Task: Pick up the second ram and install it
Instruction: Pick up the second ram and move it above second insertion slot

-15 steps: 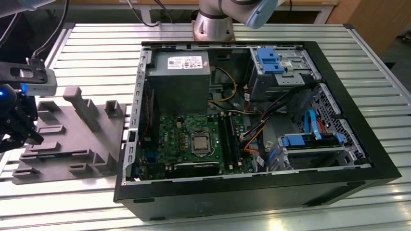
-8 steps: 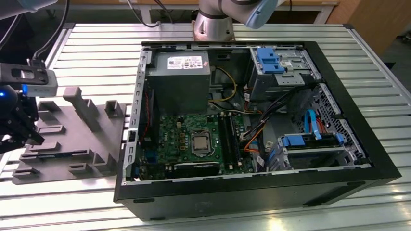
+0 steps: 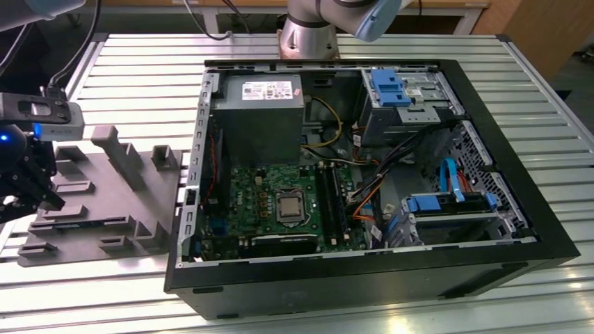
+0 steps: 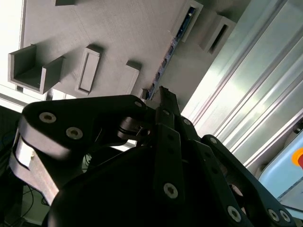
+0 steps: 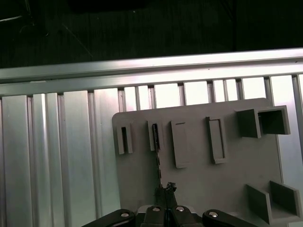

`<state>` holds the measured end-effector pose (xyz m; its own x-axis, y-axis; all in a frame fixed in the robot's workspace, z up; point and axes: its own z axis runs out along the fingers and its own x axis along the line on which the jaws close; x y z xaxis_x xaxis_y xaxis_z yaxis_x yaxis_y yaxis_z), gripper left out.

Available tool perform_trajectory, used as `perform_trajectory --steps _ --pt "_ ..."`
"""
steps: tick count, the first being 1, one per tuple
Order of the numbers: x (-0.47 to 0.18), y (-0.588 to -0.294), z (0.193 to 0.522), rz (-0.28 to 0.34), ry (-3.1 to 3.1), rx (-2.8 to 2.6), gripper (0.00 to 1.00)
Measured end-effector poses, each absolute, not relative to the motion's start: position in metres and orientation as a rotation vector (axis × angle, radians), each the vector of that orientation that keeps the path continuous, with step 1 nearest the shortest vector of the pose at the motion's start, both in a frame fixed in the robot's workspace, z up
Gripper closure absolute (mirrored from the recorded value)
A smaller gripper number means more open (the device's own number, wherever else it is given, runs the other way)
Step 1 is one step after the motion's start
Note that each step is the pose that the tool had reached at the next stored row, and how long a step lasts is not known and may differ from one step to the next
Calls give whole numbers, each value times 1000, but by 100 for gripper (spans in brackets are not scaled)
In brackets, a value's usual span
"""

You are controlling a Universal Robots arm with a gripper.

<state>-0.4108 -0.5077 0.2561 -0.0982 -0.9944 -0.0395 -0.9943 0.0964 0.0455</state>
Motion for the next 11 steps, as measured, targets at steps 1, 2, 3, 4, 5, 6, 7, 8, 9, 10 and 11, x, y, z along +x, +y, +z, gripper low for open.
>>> perform_trajectory --steps 1,2,3,4,5,6,7,8,9,10,11 --pt "-411 -508 256 -95 -2325 2109 89" --pt "-411 -508 256 -95 -2325 2109 89" --pt "-411 -508 256 -95 -2325 2109 89" --pt "-411 -508 255 -95 -2325 2109 89" --pt "-411 -508 255 -95 -2325 2109 89" --pt "-411 -508 255 -95 -2325 2109 89" --pt "-411 -508 255 -95 -2325 2109 89" --pt "-411 -508 255 -95 -2325 2109 89" --pt "-411 -508 255 -95 -2325 2109 89" --pt "-411 -508 254 -95 -2325 2109 89" --pt "-411 -508 253 -95 -2325 2109 89"
